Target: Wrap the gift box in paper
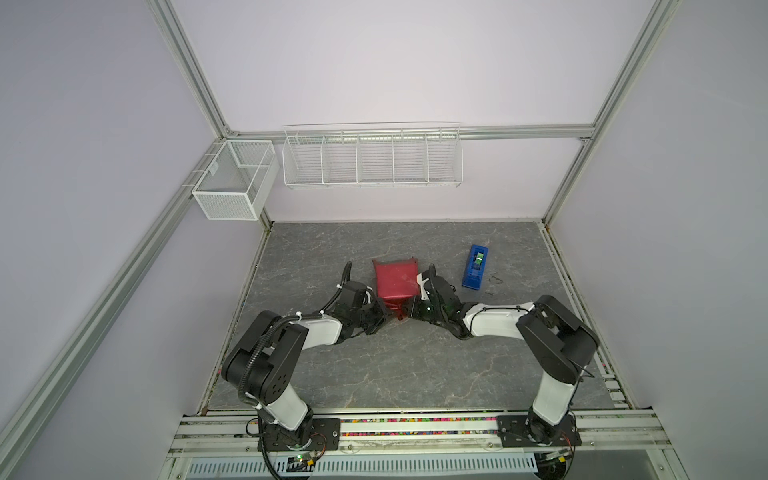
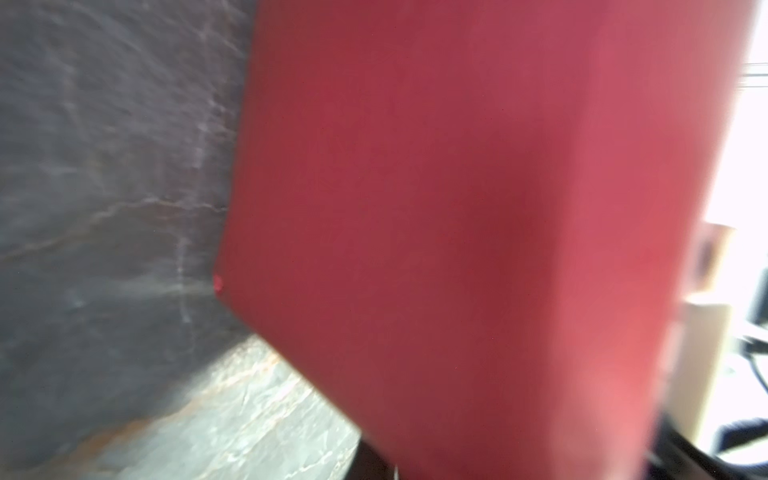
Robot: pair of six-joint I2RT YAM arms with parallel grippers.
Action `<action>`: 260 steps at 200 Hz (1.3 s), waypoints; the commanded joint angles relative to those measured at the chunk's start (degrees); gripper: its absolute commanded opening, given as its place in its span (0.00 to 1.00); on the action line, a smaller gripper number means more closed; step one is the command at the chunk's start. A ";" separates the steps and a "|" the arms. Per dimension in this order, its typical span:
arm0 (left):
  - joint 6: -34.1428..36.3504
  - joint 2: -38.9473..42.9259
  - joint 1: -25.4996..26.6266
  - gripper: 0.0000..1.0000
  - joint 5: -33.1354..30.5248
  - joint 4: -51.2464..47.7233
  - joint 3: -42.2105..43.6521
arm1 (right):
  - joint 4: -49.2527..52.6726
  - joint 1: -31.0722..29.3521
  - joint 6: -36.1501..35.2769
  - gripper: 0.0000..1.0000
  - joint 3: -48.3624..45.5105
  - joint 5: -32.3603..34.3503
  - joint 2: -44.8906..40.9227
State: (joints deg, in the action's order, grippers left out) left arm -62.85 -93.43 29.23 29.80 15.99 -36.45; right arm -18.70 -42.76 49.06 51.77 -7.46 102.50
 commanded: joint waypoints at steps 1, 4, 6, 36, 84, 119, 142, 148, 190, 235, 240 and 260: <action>0.18 1.36 0.22 0.00 -0.54 -1.13 -1.56 | 5.54 -0.16 -4.59 0.22 -1.00 -0.79 -5.62; 0.14 1.38 0.24 0.00 -0.56 -1.13 -1.49 | 6.07 -0.22 -5.08 0.22 -1.05 -0.80 -6.24; 0.11 1.42 0.24 0.00 -0.58 -1.13 -1.52 | 6.27 -0.26 -5.36 0.22 -1.05 -0.80 -6.34; 0.11 2.08 0.19 0.00 -0.53 -1.69 -1.53 | 7.98 -0.75 -14.97 0.26 -5.86 -0.13 -12.34; 0.27 3.96 0.18 0.00 -0.75 -3.49 -0.70 | 3.26 -4.69 -42.73 0.31 -12.53 5.14 -18.27; 2.29 6.29 0.21 0.00 -1.93 -6.26 0.39 | -4.37 -7.51 -64.02 0.46 -16.39 2.48 -17.07; 2.37 7.29 0.16 0.00 -2.03 -6.94 1.32 | -6.30 -7.95 -71.97 0.50 -16.18 1.42 -15.07; 2.14 7.36 0.15 0.00 -2.05 -6.87 1.59 | -7.00 -8.01 -73.93 0.51 -16.02 1.33 -14.59; 2.16 9.10 0.19 0.00 -2.32 -8.37 2.26 | -7.97 -8.10 -80.24 0.55 -13.22 2.62 -10.00; 2.32 9.46 0.23 0.00 -2.62 -8.96 2.43 | -9.73 -7.89 -83.11 0.55 -11.06 4.16 -6.52; 2.29 9.31 0.19 0.00 -2.58 -8.96 2.56 | -9.53 -7.86 -83.36 0.55 -10.66 4.17 -6.15; 2.12 9.14 0.15 0.00 -2.69 -8.69 2.88 | -9.45 -7.86 -84.31 0.54 -9.52 4.00 -4.68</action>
State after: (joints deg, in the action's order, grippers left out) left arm -61.14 -84.88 29.28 28.12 7.40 -34.46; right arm -26.13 -50.52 -31.44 40.27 -3.64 96.16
